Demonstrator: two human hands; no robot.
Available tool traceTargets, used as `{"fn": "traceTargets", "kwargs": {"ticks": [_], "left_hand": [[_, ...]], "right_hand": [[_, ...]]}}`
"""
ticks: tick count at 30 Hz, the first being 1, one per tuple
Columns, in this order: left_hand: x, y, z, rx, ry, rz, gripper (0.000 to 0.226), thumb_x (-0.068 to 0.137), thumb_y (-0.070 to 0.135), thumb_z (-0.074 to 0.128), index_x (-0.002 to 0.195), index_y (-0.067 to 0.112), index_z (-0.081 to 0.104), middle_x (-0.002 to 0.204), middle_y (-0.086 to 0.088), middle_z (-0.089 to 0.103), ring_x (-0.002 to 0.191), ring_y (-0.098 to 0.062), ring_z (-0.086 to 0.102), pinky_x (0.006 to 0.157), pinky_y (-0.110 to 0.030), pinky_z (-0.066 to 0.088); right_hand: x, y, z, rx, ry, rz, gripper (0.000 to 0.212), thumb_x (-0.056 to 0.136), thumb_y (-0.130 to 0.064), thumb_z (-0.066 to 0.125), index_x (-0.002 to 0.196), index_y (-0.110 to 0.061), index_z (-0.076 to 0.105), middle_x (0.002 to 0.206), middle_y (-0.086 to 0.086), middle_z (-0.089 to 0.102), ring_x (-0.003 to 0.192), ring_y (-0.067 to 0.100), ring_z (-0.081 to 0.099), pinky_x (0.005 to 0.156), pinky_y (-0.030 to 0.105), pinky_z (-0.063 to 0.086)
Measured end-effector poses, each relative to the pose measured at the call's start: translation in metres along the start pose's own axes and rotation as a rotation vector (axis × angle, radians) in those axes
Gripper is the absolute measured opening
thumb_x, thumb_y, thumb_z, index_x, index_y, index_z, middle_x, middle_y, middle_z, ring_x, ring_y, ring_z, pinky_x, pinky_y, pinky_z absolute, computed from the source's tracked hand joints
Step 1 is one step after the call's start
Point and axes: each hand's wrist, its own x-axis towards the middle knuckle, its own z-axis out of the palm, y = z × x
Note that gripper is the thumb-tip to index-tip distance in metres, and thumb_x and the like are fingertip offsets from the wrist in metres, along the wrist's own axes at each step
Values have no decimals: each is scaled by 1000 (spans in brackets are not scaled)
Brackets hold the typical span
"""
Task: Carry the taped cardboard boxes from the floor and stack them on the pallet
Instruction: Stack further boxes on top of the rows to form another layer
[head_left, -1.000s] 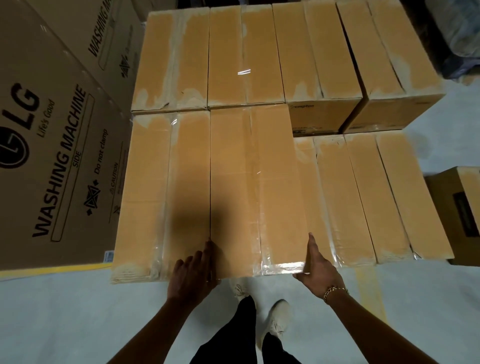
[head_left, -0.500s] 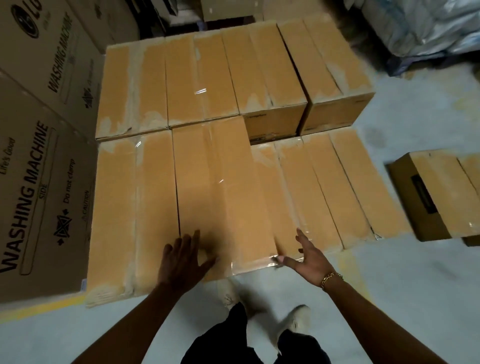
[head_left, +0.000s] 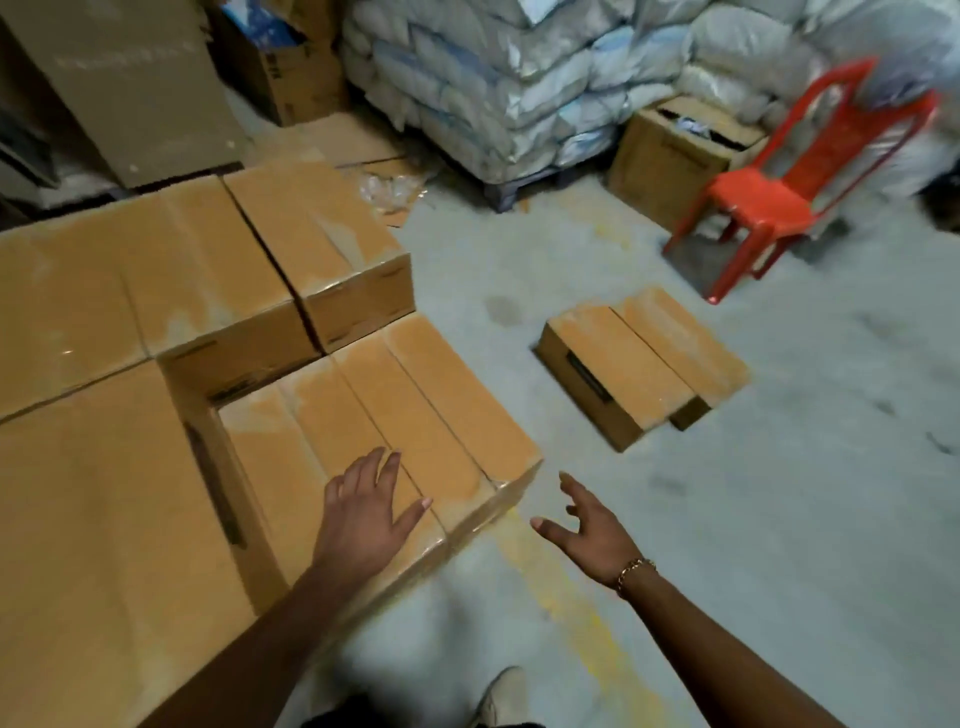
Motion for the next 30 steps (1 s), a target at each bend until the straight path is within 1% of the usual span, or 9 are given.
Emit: {"fn": "traceTargets", "kwargs": {"ticks": [4,7,9,13,17,21,23,27,30], "left_hand": [[42,114,7,-53,-77,151,92,89,82,12,156,23,34,163,-3,32,147,-24,31,113,-46,28],[72,177,14,-81,-128,243,108,79,89,-6,157,25,31,164,0,30,148,-21,28,114,-43,26],[97,213,22,-108,-157,281,115,74,92,-11,157,26,32,164,2,29,149,-19,27,114,-41,25],[154,272,46,-143,-228,297,117,72,94,-11,157,27,33,163,3,30,149,-18,26,115,-42,24],[218,321,70,-146,-301,273,119,71,94,-11,154,26,39,159,2,38,145,-20,34,113,-43,29],[281,365,85,-106,-380,276,127,67,94,-16,152,21,43,156,-2,43,141,-23,41,111,-42,34],[310,387,89,-95,-404,269,126,67,95,-13,151,21,45,154,-2,46,139,-24,44,109,-42,35],[362,433,94,-124,-412,197,113,75,94,2,145,20,52,148,-3,53,132,-27,51,103,-43,41],[399,466,101,-151,-438,108,97,82,88,18,149,24,46,152,-1,48,136,-23,47,108,-41,37]], "right_hand": [[-12,53,-83,55,113,77,86,88,-59,67,158,-31,26,161,-6,34,138,17,47,104,32,43],[-12,87,-126,78,163,124,81,89,-58,67,156,-31,31,159,-7,37,135,15,49,103,32,44],[-5,109,-149,104,178,154,78,89,-56,67,155,-30,34,158,-6,39,134,14,50,103,31,44],[26,147,-193,155,181,220,75,89,-53,69,153,-30,37,155,-7,42,132,14,52,100,28,44],[74,179,-239,216,167,299,68,90,-51,69,149,-30,42,148,-7,50,126,14,55,94,26,44],[124,204,-288,250,133,365,61,91,-48,69,145,-30,47,143,-8,54,122,14,57,92,25,44],[147,215,-313,284,119,390,58,91,-48,69,142,-30,50,141,-8,55,120,13,58,91,25,44],[195,236,-366,311,86,402,52,90,-48,70,136,-32,53,137,-8,57,118,13,60,89,23,46],[242,254,-410,331,53,406,50,90,-45,71,135,-30,56,134,-8,59,118,14,61,82,18,47]]}}
